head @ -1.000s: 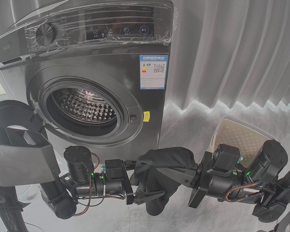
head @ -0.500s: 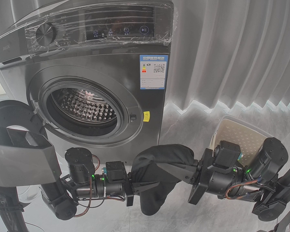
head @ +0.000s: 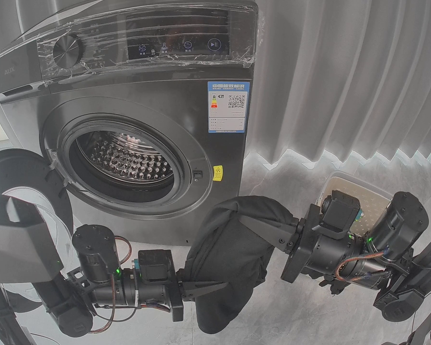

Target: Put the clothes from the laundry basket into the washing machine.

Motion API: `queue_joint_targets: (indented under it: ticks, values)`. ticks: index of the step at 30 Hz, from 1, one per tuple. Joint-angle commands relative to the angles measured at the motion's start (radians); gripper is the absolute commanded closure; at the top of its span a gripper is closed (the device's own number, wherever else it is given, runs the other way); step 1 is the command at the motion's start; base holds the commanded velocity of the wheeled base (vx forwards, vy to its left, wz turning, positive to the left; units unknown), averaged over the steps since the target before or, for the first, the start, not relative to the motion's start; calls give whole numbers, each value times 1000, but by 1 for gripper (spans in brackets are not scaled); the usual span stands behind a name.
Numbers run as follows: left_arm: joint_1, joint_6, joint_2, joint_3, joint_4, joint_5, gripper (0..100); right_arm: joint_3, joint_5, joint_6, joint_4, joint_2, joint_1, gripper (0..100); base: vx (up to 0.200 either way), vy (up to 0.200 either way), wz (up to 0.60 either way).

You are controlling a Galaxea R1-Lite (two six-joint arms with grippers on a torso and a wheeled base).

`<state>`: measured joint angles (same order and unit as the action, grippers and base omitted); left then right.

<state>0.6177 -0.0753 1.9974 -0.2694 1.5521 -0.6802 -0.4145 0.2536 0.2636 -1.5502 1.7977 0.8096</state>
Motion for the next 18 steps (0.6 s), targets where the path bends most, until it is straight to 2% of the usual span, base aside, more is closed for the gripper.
queue_joint_targets:
  ticks: [1, 18]
  values:
    - [5, -1, -97, 53, 3, -1, 100, 0, -1, 8, 1, 14, -9, 100, 0, 0, 0]
    - [7, -4, -216, 82, 2, -9, 100, 16, -5, 8, -2, 106, -17, 100, 0, 0, 0]
